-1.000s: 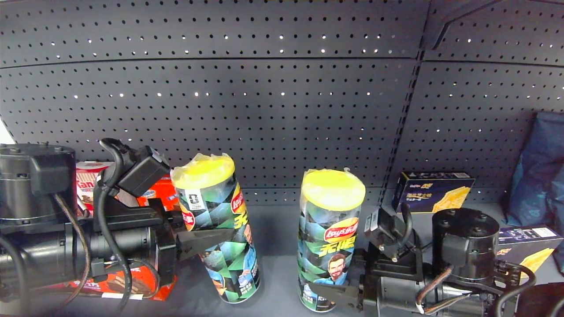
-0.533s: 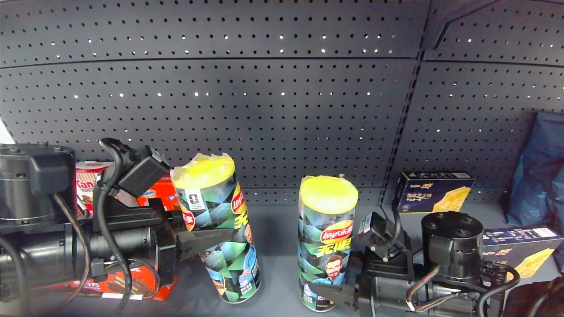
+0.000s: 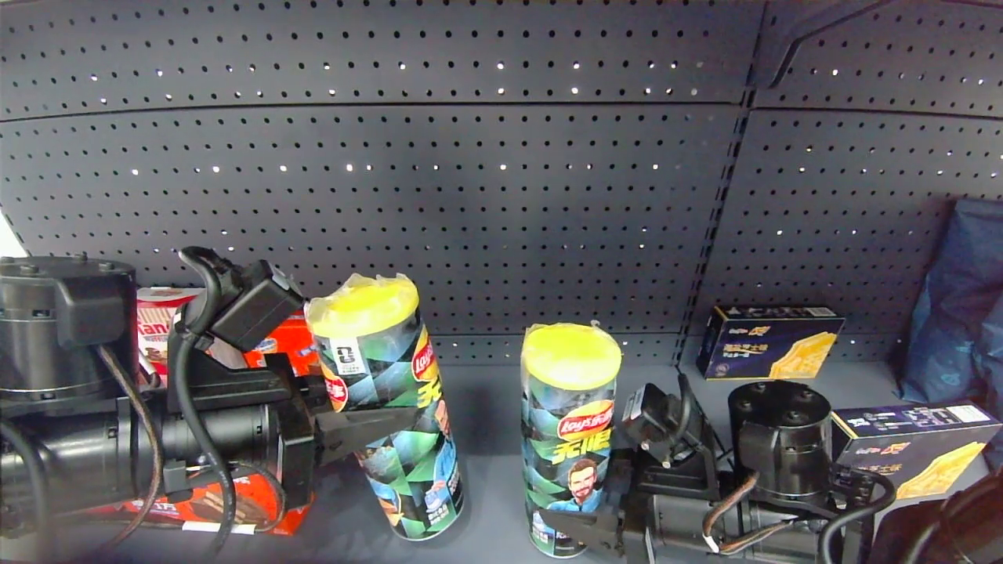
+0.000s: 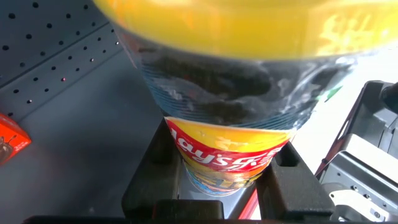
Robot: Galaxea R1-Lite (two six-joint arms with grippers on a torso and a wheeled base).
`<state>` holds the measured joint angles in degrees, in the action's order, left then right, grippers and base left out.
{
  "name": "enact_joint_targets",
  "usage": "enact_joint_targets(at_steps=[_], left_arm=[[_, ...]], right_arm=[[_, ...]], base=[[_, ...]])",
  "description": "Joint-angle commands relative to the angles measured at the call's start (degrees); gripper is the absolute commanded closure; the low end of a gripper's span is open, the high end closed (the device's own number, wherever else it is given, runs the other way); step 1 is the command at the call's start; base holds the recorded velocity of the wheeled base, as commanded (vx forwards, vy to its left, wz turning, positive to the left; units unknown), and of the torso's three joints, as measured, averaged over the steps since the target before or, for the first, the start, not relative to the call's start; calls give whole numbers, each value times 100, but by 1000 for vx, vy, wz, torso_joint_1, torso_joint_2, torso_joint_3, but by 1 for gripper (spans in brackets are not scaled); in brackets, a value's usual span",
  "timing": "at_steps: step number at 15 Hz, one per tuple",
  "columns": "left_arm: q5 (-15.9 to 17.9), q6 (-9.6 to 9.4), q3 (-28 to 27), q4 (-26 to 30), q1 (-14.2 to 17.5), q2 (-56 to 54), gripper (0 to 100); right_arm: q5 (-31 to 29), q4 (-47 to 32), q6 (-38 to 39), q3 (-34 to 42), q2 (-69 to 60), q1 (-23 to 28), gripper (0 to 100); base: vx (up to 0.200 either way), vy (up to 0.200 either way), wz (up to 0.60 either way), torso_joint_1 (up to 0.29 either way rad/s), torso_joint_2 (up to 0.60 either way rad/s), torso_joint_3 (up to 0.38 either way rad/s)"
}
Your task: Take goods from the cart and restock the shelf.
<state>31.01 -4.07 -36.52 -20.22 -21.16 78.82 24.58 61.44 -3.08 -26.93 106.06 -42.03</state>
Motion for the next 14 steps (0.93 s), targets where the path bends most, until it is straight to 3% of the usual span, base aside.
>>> enact_joint_targets(at_steps=[1, 8, 11, 14], left_arm=[[1, 3, -4, 1, 7, 10, 100], [1, 3, 14, -8, 7, -7, 100], [1, 3, 31, -8, 7, -16, 100], [10, 3, 31, -8, -2, -16, 100]], right_arm=[[3, -1, -8, 12, 99, -15, 0], [-14, 43, -8, 478, -472, 29, 0], [-32, 35, -8, 856, -1746, 442, 0], [-401, -88, 1, 715, -2494, 723, 0]], base=[[0, 0, 0, 0, 0, 0], [0, 0, 0, 0, 0, 0], [0, 0, 0, 0, 0, 0], [0, 0, 0, 0, 0, 0]])
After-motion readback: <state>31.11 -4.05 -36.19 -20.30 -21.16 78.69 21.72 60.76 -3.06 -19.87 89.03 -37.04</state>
